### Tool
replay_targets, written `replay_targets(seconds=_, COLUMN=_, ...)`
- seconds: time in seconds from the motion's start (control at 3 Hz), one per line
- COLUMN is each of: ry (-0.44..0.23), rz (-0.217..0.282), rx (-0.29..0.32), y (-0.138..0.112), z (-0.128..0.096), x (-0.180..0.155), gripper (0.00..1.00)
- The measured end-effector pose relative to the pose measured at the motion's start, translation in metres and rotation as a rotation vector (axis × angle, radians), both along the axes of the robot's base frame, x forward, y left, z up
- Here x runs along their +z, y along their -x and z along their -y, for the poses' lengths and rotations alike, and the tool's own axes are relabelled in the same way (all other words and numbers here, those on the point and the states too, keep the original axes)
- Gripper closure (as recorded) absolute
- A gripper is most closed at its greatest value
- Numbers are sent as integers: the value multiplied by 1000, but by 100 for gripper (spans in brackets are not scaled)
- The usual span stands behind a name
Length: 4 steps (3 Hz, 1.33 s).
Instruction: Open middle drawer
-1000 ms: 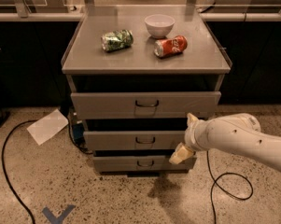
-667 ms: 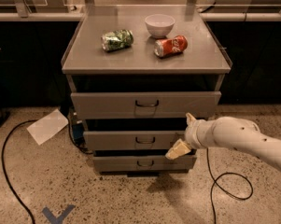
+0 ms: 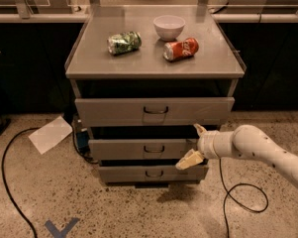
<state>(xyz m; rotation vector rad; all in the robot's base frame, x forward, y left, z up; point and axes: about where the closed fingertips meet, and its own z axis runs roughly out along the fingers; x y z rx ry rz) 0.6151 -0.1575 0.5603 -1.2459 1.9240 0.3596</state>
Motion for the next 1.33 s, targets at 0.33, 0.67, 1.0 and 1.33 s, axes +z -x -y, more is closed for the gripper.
replay_targets(seconds=0.33, ry=-6, rz=-8, rx=-5, y=-2, z=-1, x=-8, gripper=0)
replay_targets(seconds=0.67, ry=-34, rz=-60, rx=22, y=-3, z=-13, x=-37, gripper=0)
replay_targets(seconds=1.0, ry=-71, rz=-136, rx=82, y=1, z=-35, x=-82, gripper=0)
replay_targets(seconds=1.33, ry=-74, rz=-133, rx=82, y=0, z=-36, x=-82, gripper=0)
